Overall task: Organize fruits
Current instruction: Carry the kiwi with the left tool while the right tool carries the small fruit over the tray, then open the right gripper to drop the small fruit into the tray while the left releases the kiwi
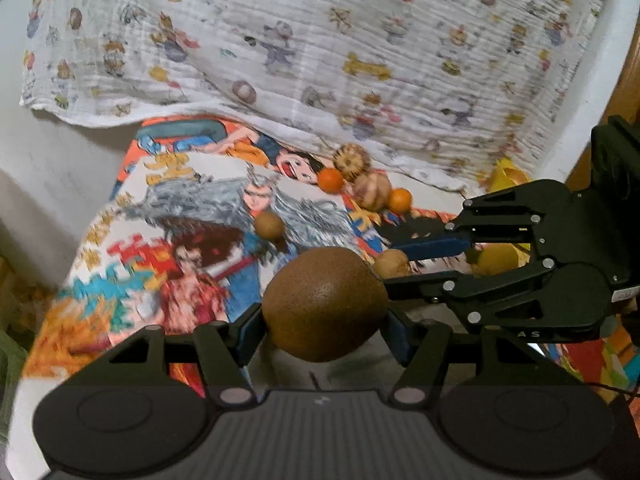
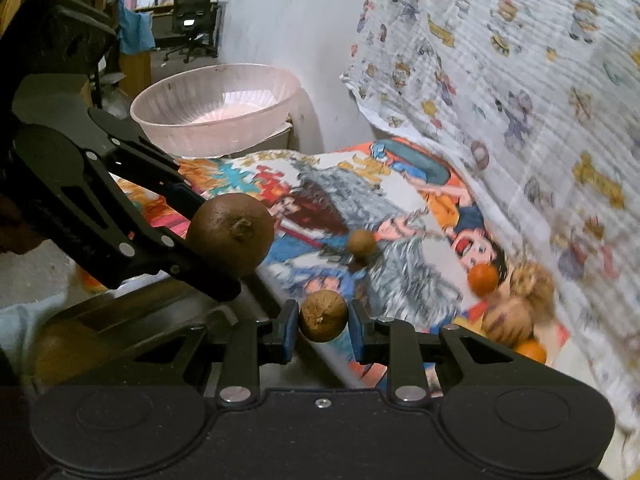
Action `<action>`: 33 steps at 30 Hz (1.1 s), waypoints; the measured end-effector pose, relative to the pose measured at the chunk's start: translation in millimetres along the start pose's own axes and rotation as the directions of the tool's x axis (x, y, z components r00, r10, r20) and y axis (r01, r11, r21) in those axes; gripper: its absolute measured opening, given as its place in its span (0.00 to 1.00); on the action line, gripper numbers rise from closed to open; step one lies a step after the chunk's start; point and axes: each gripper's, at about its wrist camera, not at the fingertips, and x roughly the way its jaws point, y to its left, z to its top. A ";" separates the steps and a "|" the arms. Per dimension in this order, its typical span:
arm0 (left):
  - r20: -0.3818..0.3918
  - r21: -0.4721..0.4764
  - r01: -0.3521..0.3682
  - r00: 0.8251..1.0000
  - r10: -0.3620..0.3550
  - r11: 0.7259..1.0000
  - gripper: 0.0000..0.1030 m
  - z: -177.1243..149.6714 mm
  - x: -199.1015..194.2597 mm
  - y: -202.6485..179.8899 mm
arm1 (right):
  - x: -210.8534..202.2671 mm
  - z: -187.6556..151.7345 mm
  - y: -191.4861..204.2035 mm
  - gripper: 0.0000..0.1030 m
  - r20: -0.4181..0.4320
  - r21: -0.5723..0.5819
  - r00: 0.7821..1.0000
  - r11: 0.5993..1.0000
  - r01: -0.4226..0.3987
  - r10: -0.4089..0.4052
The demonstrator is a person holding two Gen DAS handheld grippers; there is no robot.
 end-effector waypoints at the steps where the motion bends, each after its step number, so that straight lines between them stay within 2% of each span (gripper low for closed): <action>1: -0.006 0.001 0.003 1.000 -0.003 1.000 0.65 -2.9 -0.5 -1.8 | -3.3 -3.8 2.3 0.28 -0.003 0.010 1.000 1.000 -0.002 0.002; 5: -0.031 0.005 0.017 0.999 -0.017 1.000 0.65 -16.3 -3.7 -9.5 | -14.9 -21.7 12.0 0.28 -0.021 0.075 0.999 0.997 -0.024 0.026; 11: -0.053 0.025 0.018 0.998 -0.017 1.000 0.65 -33.0 -10.9 -20.3 | -21.3 -43.6 29.5 0.28 -0.058 0.104 0.997 0.994 -0.040 0.046; 18: -0.080 0.033 -0.024 0.996 0.027 0.999 0.65 -36.9 -11.2 -23.0 | -22.6 -47.6 33.4 0.28 -0.066 0.122 0.997 0.992 -0.037 0.046; 21: -0.092 0.017 -0.018 0.996 0.019 1.000 0.65 -35.9 -10.1 -21.1 | -20.2 -46.4 31.7 0.28 -0.075 0.132 0.996 0.990 -0.042 0.052; 33: -0.145 0.063 -0.053 0.987 0.062 0.997 0.65 -32.8 -1.6 -31.4 | -17.1 -50.9 29.0 0.28 -0.091 0.153 0.994 0.987 -0.043 0.058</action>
